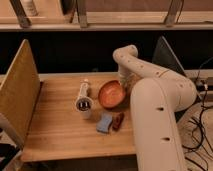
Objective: Drag the ceramic bowl in a circle
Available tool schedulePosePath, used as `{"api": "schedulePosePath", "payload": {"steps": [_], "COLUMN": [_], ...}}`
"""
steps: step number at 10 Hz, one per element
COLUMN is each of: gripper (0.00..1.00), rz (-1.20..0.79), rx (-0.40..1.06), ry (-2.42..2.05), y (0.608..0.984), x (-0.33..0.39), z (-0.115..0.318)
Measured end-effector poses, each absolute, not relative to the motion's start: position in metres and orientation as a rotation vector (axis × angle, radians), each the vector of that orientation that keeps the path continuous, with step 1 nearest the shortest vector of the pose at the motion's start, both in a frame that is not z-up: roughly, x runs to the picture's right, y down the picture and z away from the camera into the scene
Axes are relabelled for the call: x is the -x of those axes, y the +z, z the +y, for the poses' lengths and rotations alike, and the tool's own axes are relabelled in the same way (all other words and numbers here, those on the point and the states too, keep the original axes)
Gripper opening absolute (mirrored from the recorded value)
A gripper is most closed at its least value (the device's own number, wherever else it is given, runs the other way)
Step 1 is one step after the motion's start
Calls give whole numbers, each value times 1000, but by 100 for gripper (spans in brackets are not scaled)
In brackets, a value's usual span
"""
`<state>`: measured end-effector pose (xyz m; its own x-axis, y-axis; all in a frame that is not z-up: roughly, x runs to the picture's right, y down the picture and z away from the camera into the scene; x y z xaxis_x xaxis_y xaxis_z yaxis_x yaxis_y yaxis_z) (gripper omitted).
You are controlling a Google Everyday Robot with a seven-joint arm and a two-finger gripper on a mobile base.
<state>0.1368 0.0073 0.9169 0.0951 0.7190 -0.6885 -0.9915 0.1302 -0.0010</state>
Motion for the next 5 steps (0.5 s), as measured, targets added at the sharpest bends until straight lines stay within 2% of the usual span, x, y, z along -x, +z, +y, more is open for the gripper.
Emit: {"api": "schedulePosePath", "payload": {"steps": [5], "gripper": [33], "rz": [622], "rx": [543], "ry": [1364], "y": [917], "x": [-138], "z": [7]}}
